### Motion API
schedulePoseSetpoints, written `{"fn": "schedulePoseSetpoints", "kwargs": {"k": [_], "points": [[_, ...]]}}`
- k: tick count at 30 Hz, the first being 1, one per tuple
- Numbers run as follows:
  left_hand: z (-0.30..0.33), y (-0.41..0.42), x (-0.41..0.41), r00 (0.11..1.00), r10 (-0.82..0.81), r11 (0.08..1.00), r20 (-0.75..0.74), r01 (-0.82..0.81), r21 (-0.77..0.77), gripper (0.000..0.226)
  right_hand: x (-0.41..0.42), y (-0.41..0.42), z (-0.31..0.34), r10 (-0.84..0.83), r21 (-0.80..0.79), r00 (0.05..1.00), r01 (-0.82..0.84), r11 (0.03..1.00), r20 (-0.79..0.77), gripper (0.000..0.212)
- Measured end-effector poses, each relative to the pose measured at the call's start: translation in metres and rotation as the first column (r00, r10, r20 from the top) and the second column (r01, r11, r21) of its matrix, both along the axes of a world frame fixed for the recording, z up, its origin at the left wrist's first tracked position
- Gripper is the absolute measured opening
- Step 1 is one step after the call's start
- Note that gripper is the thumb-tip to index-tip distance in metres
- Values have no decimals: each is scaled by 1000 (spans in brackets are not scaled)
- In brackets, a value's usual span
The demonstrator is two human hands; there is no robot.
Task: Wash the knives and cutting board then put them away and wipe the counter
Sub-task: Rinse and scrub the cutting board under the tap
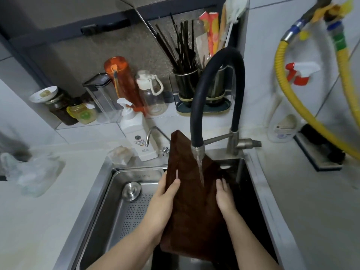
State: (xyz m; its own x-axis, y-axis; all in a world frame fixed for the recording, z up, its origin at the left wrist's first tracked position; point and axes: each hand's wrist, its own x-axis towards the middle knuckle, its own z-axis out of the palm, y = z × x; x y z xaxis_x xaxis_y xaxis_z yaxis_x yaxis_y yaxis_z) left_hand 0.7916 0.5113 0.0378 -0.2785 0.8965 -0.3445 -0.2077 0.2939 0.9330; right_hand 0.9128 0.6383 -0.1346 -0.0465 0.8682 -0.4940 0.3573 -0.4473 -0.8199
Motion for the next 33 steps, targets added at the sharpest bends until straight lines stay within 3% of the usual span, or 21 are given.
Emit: {"fn": "schedulePoseSetpoints", "kwargs": {"k": [5, 9, 10, 13, 15, 18, 21, 24, 26, 29, 31, 33], "points": [[-5, 2, -12, 999, 44, 997, -22, -46, -65, 27, -41, -30, 55, 226, 255, 955, -271, 928, 192, 54], [-6, -1, -20, 998, 39, 995, -41, -42, -92, 29, -20, -76, 43, 318, 420, 940, -341, 841, 127, 50], [-6, -1, -22, 998, 43, 994, -37, -47, -99, 29, -11, -73, 33, 308, 393, 943, -333, 857, 126, 50], [-9, 0, -25, 997, 67, 991, -24, -69, -114, 31, -13, -48, 21, 196, 91, 959, -218, 972, 203, 59], [-10, 0, -26, 997, 73, 990, -16, -74, -117, 30, -30, -39, 30, 157, -3, 959, -161, 987, 236, 67], [-9, -1, -25, 997, 74, 990, -28, -77, -120, 26, -54, -51, 63, 175, 53, 959, -191, 980, 221, 68], [-8, -1, -25, 996, 69, 989, -62, -77, -129, 25, -67, -88, 89, 268, 209, 932, -321, 924, 245, 63], [-7, -4, -27, 996, 68, 988, -62, -76, -135, 25, -56, -99, 79, 312, 329, 922, -375, 867, 228, 52], [-6, -5, -29, 998, 59, 988, -34, -63, -138, 26, -35, -84, 51, 267, 234, 939, -315, 920, 216, 51], [-6, -6, -29, 999, 43, 990, 8, -42, -138, 24, -3, -55, 12, 164, -76, 954, -149, 986, 252, 56], [-7, -4, -28, 999, 42, 990, 16, -39, -132, 18, -1, -34, 1, 117, -97, 961, -95, 991, 250, 61], [-9, -2, -27, 999, 41, 990, 5, -40, -133, 12, -20, -12, 9, 71, -9, 969, -71, 997, 238, 60]]}}
